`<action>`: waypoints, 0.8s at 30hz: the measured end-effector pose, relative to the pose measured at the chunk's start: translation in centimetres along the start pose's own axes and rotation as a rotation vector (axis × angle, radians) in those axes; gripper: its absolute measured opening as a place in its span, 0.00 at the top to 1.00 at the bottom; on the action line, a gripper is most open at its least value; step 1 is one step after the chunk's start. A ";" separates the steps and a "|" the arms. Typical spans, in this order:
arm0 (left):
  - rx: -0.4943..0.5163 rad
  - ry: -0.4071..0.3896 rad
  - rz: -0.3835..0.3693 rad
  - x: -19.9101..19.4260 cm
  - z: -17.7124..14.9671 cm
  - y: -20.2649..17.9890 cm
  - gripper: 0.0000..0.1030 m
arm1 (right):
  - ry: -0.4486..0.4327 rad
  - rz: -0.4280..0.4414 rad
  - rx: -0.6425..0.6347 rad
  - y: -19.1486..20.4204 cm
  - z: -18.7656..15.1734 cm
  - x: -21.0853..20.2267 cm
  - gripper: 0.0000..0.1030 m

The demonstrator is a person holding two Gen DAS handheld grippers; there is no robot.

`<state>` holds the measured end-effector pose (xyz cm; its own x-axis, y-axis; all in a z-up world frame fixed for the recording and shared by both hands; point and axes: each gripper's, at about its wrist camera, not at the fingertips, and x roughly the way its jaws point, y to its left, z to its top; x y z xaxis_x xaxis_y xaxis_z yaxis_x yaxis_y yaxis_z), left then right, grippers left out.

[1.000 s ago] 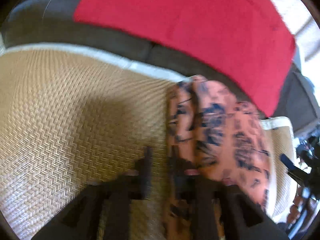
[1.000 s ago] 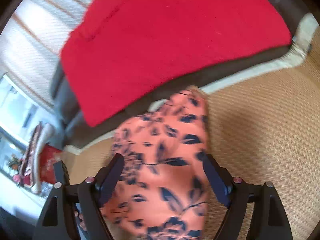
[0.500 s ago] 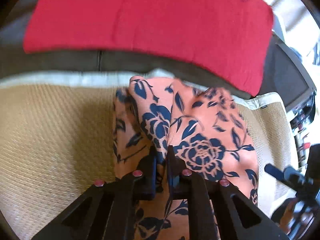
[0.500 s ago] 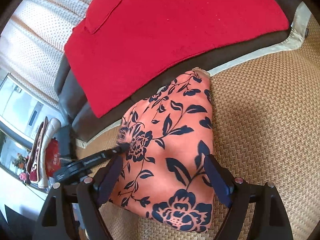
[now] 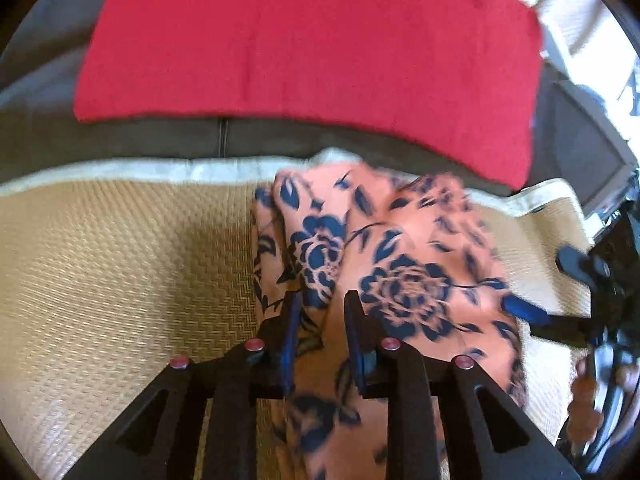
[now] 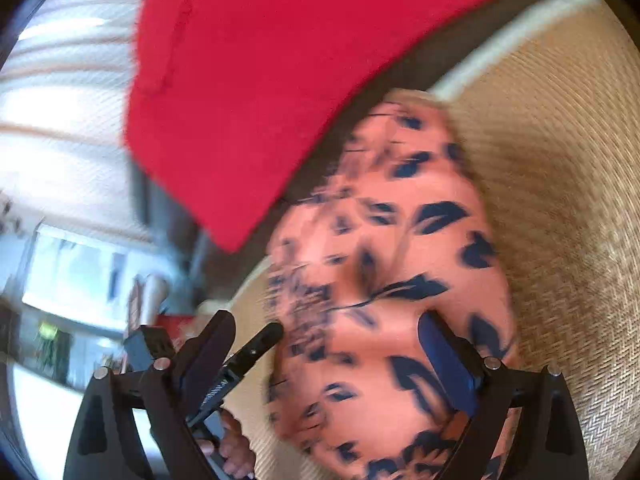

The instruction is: Fold small clothes

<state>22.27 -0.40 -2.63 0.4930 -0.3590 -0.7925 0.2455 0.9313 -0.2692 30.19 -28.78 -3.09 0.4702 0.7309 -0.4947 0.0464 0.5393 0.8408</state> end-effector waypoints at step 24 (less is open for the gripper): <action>-0.040 -0.026 0.077 -3.2 -8.3 1.7 0.39 | -0.021 -0.016 -0.083 0.6 -5.7 -3.2 0.07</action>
<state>14.17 2.84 -5.16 0.5308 -0.2873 -0.7973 0.1730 0.9577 -0.2299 23.70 -28.42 -2.19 0.4881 0.7135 -0.5027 -0.0186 0.5844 0.8113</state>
